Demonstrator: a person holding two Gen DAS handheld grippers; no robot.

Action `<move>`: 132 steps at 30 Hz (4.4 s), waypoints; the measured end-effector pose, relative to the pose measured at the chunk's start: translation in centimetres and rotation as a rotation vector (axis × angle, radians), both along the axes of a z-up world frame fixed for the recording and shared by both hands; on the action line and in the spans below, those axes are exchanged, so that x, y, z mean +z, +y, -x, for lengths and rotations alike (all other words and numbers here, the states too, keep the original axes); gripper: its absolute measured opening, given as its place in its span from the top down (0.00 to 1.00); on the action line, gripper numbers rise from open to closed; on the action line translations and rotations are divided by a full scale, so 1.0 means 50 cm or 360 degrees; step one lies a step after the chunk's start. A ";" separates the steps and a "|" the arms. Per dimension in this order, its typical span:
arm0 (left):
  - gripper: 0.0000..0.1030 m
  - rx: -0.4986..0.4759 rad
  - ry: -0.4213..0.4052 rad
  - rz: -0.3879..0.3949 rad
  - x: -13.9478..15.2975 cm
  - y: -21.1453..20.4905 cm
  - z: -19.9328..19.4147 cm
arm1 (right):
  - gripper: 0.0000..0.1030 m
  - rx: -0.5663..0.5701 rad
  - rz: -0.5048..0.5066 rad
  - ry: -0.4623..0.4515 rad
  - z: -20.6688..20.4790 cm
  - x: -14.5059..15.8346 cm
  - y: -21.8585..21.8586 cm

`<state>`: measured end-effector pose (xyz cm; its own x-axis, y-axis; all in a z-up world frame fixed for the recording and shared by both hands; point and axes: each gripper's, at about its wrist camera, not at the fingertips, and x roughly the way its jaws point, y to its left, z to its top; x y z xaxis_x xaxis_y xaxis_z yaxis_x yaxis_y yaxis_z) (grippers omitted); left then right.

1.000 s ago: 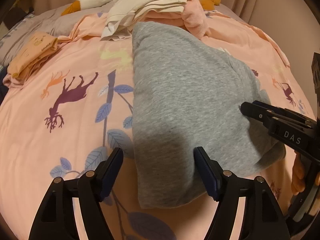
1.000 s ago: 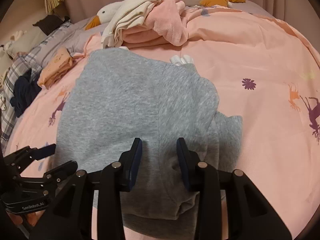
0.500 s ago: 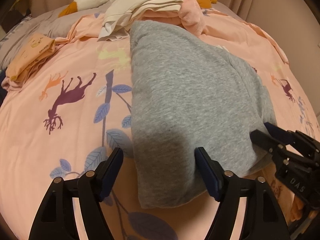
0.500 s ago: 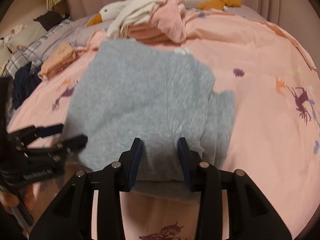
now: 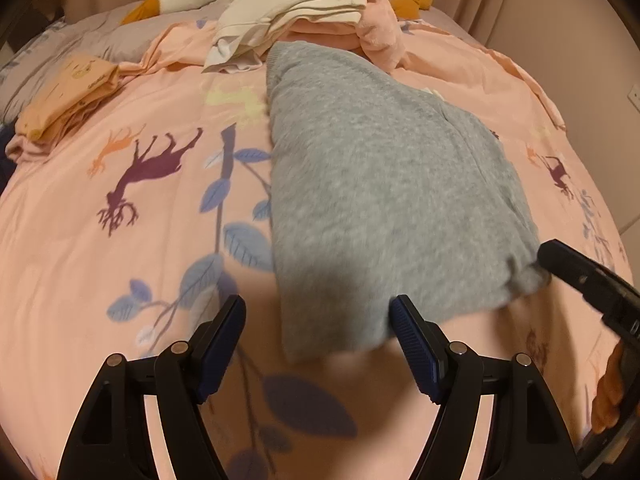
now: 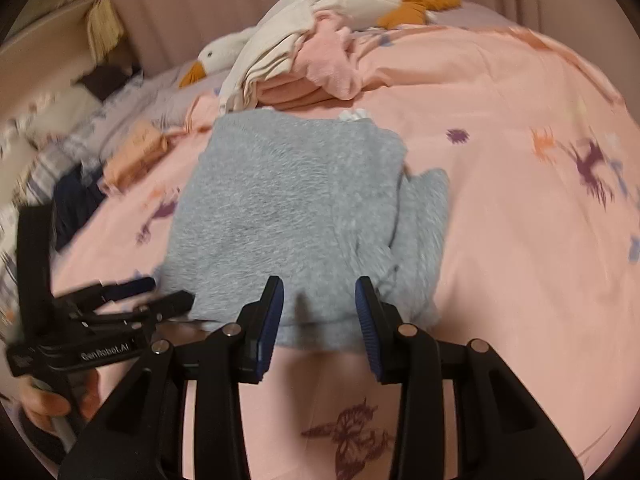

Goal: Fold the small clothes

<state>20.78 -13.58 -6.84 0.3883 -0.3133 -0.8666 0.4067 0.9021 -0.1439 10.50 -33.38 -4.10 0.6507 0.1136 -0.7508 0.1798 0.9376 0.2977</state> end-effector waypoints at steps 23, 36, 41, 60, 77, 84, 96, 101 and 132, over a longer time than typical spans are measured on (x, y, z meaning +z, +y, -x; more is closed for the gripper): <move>0.26 0.0111 0.0111 0.0183 0.017 0.085 0.035 | 0.25 -0.0174 -0.0400 0.0090 0.114 -0.031 -0.076; 0.26 0.0116 0.0146 0.0228 0.003 0.072 -0.012 | 0.22 -0.0189 -0.0409 0.0100 0.073 -0.034 -0.087; 0.24 0.0102 0.0157 0.0241 -0.002 0.058 -0.036 | 0.21 -0.0227 -0.0463 0.0105 0.048 -0.043 -0.106; 0.19 0.0067 0.0131 0.0272 -0.008 0.019 -0.098 | 0.20 -0.0280 -0.0483 0.0132 -0.007 -0.065 -0.152; 0.18 -0.0012 0.0280 0.0477 -0.035 0.025 -0.135 | 0.14 -0.0243 -0.0583 0.0128 -0.034 -0.089 -0.164; 0.18 -0.0031 0.0377 0.0635 -0.046 0.024 -0.159 | 0.14 -0.0212 -0.0698 0.0104 -0.057 -0.099 -0.171; 0.17 -0.0032 0.0407 0.0728 -0.053 -0.014 -0.186 | 0.16 -0.0147 -0.0833 0.0059 -0.137 -0.111 -0.160; 0.17 -0.0011 0.0413 0.0745 -0.054 -0.022 -0.199 | 0.24 -0.0144 -0.0855 0.0030 -0.176 -0.116 -0.140; 0.16 -0.0060 0.0158 0.0481 -0.050 -0.064 -0.172 | 0.48 -0.0072 -0.0519 -0.0105 -0.186 -0.108 -0.103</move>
